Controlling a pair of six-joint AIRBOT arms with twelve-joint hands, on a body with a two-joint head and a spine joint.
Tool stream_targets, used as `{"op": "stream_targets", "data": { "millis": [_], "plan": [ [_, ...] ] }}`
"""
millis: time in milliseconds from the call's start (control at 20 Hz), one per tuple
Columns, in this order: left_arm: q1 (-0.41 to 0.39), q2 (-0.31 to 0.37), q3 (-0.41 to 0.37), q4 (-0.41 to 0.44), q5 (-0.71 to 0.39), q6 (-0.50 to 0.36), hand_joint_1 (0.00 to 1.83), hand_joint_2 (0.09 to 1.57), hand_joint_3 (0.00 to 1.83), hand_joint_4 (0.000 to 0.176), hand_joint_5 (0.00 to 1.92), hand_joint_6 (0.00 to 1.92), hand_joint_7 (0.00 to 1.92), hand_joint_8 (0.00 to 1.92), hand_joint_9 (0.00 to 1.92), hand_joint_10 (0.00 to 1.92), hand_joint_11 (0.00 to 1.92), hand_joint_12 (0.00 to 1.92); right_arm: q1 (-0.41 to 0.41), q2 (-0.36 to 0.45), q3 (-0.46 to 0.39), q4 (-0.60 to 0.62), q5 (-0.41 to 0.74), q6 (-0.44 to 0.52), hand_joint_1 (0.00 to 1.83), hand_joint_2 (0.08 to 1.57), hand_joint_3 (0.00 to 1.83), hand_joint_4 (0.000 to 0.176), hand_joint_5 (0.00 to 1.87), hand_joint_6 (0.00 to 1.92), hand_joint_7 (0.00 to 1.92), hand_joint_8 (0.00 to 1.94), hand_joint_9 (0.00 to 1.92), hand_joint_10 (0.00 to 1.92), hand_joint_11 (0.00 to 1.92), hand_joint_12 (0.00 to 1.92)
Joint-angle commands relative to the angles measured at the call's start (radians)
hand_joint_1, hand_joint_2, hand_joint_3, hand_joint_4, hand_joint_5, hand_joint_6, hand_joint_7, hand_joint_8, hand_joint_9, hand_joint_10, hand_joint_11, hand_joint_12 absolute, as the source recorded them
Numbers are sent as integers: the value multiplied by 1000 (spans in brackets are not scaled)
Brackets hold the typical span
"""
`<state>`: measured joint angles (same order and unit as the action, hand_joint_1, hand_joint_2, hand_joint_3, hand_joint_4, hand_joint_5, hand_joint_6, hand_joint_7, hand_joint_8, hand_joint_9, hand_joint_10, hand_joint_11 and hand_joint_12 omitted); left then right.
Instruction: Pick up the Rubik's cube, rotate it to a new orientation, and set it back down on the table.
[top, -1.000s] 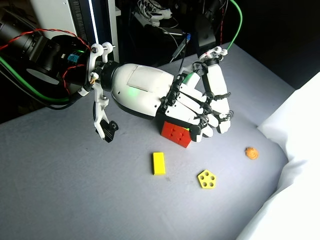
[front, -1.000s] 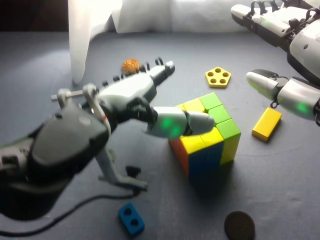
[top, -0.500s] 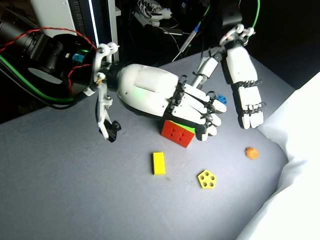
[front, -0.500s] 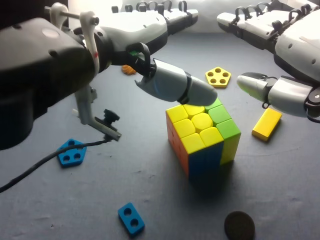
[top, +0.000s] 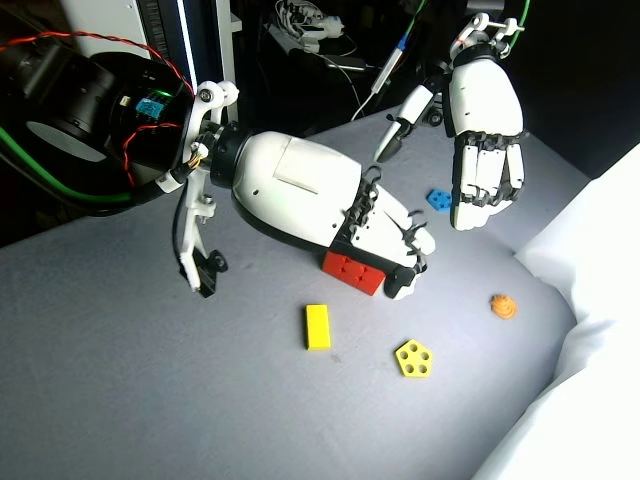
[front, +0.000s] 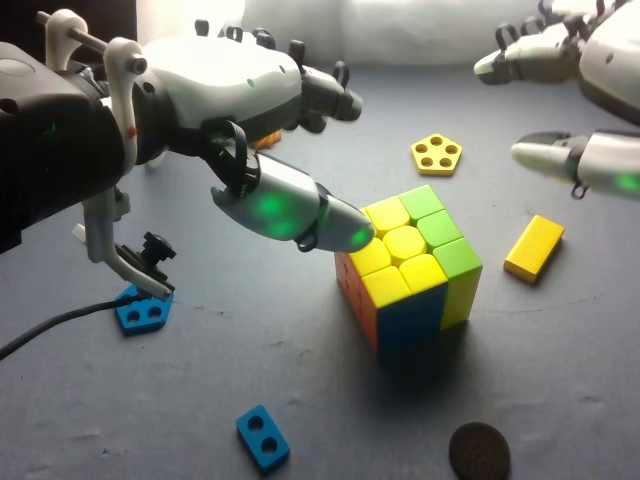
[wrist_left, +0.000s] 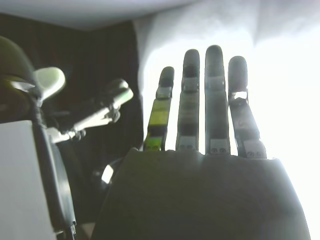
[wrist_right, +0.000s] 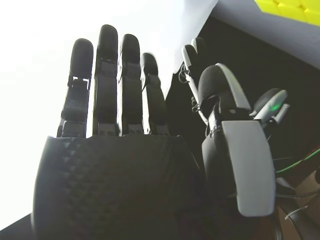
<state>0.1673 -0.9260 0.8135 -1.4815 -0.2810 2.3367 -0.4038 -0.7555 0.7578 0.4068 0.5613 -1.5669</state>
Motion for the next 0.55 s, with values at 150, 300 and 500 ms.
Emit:
{"op": "stream_targets", "data": {
  "millis": [150, 300, 500],
  "plan": [
    [-24, 9, -2, 33, 7, 0, 400, 962, 3, 5, 39, 1690, 116, 1663, 170, 1618, 23, 1773, 46, 23, 14, -20, 2, -10, 547, 1274, 1, 0, 190, 1672, 380, 1641, 252, 1798, 101, 1921],
    [-40, 10, -1, 36, 7, -1, 479, 940, 0, 0, 83, 1692, 75, 1765, 140, 1743, 43, 1860, 59, 31, 34, -20, -44, 32, 593, 1264, 0, 0, 187, 1678, 371, 1671, 265, 1808, 121, 1921],
    [-45, 10, -5, 36, 7, -1, 472, 955, 3, 0, 38, 1671, 39, 1782, 91, 1766, 0, 1904, 88, 39, 100, -291, -77, 419, 507, 1314, 10, 0, 116, 1706, 314, 1711, 232, 1842, 123, 1921]
  ]
}}
